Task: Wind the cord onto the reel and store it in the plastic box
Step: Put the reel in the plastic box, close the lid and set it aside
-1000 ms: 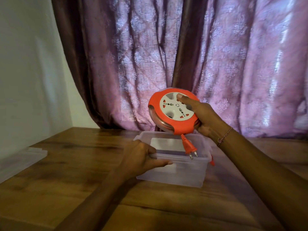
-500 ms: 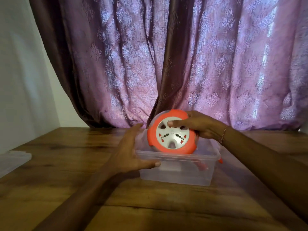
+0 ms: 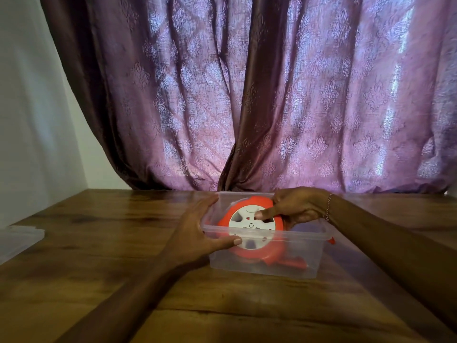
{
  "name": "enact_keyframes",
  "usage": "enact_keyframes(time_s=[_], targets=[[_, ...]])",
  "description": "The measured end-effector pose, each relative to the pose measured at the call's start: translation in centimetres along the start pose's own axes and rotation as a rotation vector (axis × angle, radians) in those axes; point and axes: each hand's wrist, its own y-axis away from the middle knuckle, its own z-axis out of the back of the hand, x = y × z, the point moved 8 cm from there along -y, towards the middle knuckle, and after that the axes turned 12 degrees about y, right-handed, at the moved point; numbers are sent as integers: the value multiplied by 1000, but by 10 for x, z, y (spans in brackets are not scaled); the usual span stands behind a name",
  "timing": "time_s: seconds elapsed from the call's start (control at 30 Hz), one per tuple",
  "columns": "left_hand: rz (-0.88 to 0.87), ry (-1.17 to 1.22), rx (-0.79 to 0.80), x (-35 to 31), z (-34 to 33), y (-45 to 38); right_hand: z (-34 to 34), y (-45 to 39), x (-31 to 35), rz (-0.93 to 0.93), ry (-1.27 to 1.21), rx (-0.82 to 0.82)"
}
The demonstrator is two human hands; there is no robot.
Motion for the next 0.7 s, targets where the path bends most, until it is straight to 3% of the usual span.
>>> enact_keyframes(time_s=[0.2, 0.3, 0.37, 0.43, 0.53, 0.7], targets=[[28, -48, 17, 2, -1, -1, 5, 2, -1, -67, 246, -48], [26, -36, 42, -2, -1, 0, 19, 8, 7, -118, 544, -148], [59, 9, 78, -2, 0, 2, 28, 15, 25, -155, 829, -279], [110, 114, 70, -1, 5, 4, 35, 25, 58, -117, 1082, -527], [143, 161, -64, -2, 39, 8, 19, 28, 120, 120, 1147, -826], [198, -87, -162, -3, 121, 26, -68, -18, 200, 418, 1033, -574]])
